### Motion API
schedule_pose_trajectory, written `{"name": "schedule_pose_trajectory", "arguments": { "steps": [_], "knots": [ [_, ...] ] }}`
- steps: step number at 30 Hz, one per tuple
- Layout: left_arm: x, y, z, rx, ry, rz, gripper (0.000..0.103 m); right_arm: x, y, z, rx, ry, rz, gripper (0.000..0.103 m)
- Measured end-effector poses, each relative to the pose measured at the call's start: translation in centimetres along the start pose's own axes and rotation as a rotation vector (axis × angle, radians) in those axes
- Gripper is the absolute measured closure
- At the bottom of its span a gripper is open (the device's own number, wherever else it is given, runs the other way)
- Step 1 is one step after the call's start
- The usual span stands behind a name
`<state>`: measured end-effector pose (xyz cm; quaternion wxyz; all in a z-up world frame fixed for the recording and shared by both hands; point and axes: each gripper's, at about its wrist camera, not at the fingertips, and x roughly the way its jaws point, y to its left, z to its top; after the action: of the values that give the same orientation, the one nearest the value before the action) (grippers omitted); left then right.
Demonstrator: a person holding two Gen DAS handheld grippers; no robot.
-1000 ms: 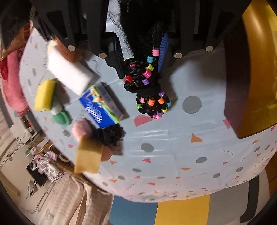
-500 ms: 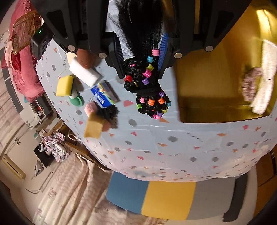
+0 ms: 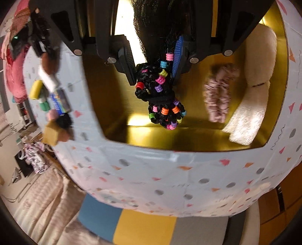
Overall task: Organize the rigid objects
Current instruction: 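Carry the black hairpiece into the gold tray and open the left gripper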
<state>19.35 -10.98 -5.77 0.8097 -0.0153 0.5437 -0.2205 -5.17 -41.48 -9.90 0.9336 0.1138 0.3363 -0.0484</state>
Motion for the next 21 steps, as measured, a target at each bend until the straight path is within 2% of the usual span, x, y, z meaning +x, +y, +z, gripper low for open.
{"name": "schedule_pose_trajectory", "arguments": {
  "steps": [3, 5, 7, 9, 12, 17, 21],
  "knots": [
    [1.2, 1.5, 0.2, 0.001, 0.01, 0.051, 0.066, 0.0, 0.1, 0.0, -0.004, 0.002, -0.005, 0.053],
    [0.9, 2.3, 0.4, 0.032, -0.023, 0.103, 0.064, 0.0, 0.2, 0.0, -0.006, 0.003, -0.008, 0.053],
    [0.4, 2.5, 0.5, 0.059, -0.057, 0.148, 0.057, 0.1, 0.2, 0.0, -0.009, 0.003, -0.011, 0.053],
    [-0.5, 2.9, 0.5, 0.048, -0.078, 0.169, 0.057, 0.1, 0.2, 0.0, -0.01, 0.004, -0.013, 0.053],
    [-2.0, 3.7, 0.1, -0.018, -0.096, 0.111, 0.052, 0.1, 0.2, 0.0, -0.012, 0.004, -0.015, 0.053],
    [-4.1, 4.5, -1.5, -0.122, -0.152, 0.0, 0.051, 0.2, 0.5, 0.0, -0.023, 0.009, -0.028, 0.053],
    [-5.0, 4.5, -3.5, -0.181, -0.183, -0.018, 0.051, 0.3, 0.9, 0.2, -0.046, 0.026, -0.05, 0.053]
  ]
}}
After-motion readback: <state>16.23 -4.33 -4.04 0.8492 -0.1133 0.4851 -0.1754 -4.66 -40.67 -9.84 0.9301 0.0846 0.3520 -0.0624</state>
